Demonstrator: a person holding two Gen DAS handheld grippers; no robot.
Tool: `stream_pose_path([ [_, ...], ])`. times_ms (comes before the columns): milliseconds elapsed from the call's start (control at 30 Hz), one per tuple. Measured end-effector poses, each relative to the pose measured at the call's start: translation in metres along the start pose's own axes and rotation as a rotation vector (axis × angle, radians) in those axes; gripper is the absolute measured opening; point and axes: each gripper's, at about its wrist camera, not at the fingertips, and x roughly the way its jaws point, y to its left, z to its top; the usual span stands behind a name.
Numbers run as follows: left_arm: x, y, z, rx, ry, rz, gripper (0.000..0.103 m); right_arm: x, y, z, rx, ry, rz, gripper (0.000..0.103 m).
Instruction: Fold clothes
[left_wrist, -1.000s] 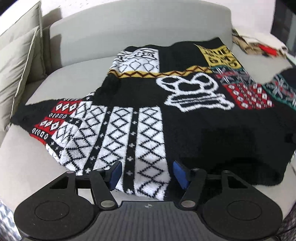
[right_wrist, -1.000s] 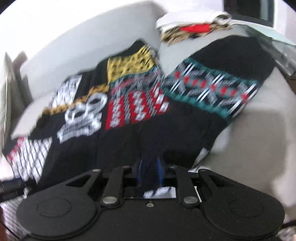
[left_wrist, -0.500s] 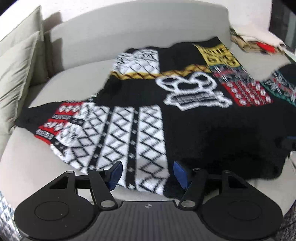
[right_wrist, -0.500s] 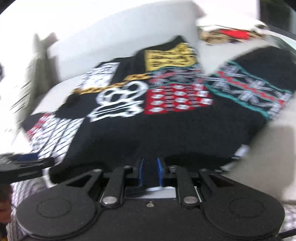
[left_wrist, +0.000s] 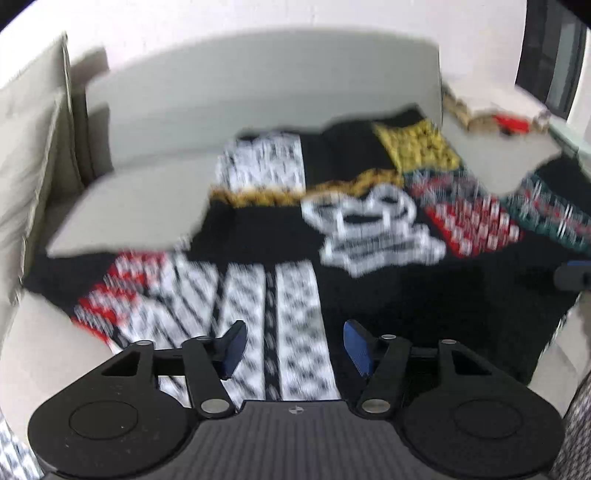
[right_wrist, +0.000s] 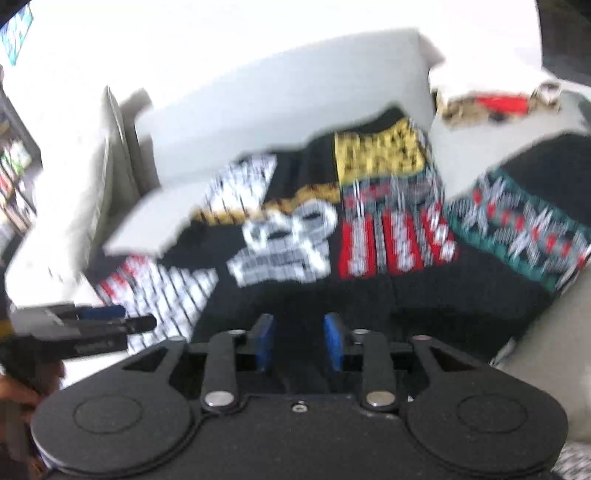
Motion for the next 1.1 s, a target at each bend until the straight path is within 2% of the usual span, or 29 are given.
stream_pose_path([
  [67,-0.016,0.013,0.02,-0.047,-0.057,-0.036,0.062,-0.019,0.002,0.023,0.015,-0.066,0.011,0.047],
  [167,-0.035,0.025,0.047,-0.055,-0.156,-0.027,0.066,-0.045,0.003,0.056,0.031,-0.159,0.027,0.054],
  [233,-0.038,0.031,0.061,-0.04,-0.191,-0.014,0.073,-0.053,0.001,0.074,0.023,-0.201,0.02,0.073],
  [300,-0.029,0.039,0.071,-0.038,-0.19,-0.007,0.075,-0.052,-0.003,0.09,0.016,-0.219,0.003,0.078],
  [467,0.012,0.057,0.086,-0.059,-0.131,0.009,0.074,-0.017,-0.025,0.116,0.064,-0.2,-0.046,0.079],
  [533,0.033,0.067,0.093,-0.067,-0.117,0.014,0.078,0.003,-0.036,0.126,0.081,-0.189,-0.047,0.081],
  [700,0.106,0.097,0.111,-0.093,-0.081,0.058,0.078,0.073,-0.072,0.153,0.097,-0.154,-0.095,0.081],
  [767,0.135,0.111,0.12,-0.117,-0.097,0.101,0.077,0.111,-0.1,0.166,0.146,-0.098,-0.094,0.077],
  [833,0.165,0.123,0.13,-0.146,-0.122,0.15,0.077,0.145,-0.127,0.181,0.224,-0.065,-0.098,0.062],
  [900,0.196,0.13,0.141,-0.175,-0.134,0.172,0.078,0.175,-0.147,0.194,0.252,-0.081,-0.118,0.058],
  [1000,0.24,0.139,0.16,-0.187,-0.091,0.152,0.08,0.215,-0.169,0.21,0.245,-0.108,-0.168,0.059],
  [1100,0.274,0.152,0.172,-0.237,-0.05,0.119,0.081,0.25,-0.185,0.222,0.222,-0.1,-0.245,0.067],
])
